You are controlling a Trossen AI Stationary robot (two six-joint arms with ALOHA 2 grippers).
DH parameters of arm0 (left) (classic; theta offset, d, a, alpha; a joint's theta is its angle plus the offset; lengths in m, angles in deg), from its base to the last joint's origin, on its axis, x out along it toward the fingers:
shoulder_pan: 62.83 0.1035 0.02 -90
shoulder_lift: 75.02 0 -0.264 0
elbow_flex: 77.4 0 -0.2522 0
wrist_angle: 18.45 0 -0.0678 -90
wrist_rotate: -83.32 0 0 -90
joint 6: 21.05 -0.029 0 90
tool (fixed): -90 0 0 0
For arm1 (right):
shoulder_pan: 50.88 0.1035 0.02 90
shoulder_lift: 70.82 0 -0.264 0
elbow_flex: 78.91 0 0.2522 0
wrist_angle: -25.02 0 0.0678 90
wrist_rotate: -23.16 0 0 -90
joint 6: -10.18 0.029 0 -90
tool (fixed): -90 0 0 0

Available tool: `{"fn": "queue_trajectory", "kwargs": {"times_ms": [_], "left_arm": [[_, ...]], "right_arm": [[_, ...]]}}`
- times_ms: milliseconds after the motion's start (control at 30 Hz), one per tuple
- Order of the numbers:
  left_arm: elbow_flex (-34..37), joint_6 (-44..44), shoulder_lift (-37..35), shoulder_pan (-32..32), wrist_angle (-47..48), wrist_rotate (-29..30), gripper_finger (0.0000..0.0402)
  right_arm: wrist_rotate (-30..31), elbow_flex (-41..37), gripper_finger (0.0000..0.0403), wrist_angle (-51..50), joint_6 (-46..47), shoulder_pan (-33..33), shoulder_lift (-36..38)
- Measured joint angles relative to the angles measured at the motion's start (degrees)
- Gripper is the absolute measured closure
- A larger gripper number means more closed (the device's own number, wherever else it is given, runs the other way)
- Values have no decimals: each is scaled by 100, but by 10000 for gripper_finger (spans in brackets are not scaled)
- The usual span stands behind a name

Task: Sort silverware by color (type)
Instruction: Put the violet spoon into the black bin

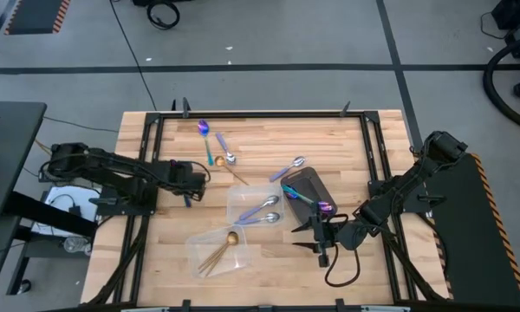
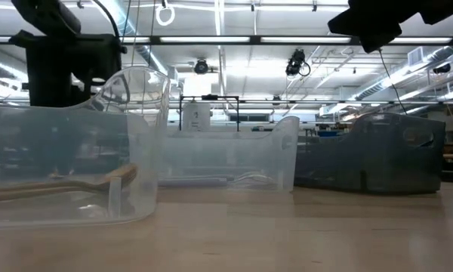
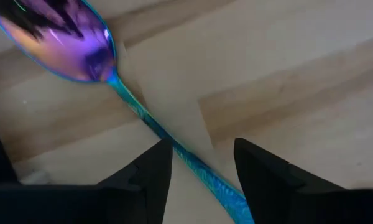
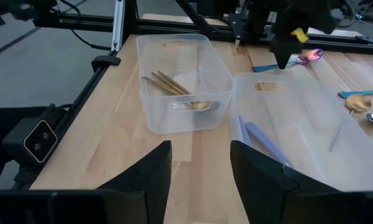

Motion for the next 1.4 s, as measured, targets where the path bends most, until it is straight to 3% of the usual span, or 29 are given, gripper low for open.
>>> {"fn": "queue_trajectory", "kwargs": {"times_ms": [500, 733, 933, 1100, 1333, 1400], "left_arm": [[139, -106, -633, 584, 270, -348, 223], [767, -56, -659, 829, -406, -665, 223], [812, -16, -657, 835, -460, -653, 234], [819, 43, -657, 835, -409, -632, 275], [821, -365, -652, 683, -335, -621, 378], [821, -495, -652, 649, -339, -624, 384]], "right_arm": [[-121, 0, 229, -20, 138, 7, 0], [-153, 0, 229, 28, 182, 17, 0], [-141, 0, 230, 94, 150, 17, 0], [-122, 0, 230, 96, 142, 17, 0], [-120, 0, 230, 92, 138, 17, 0], [-119, 0, 230, 89, 138, 17, 0]]}}
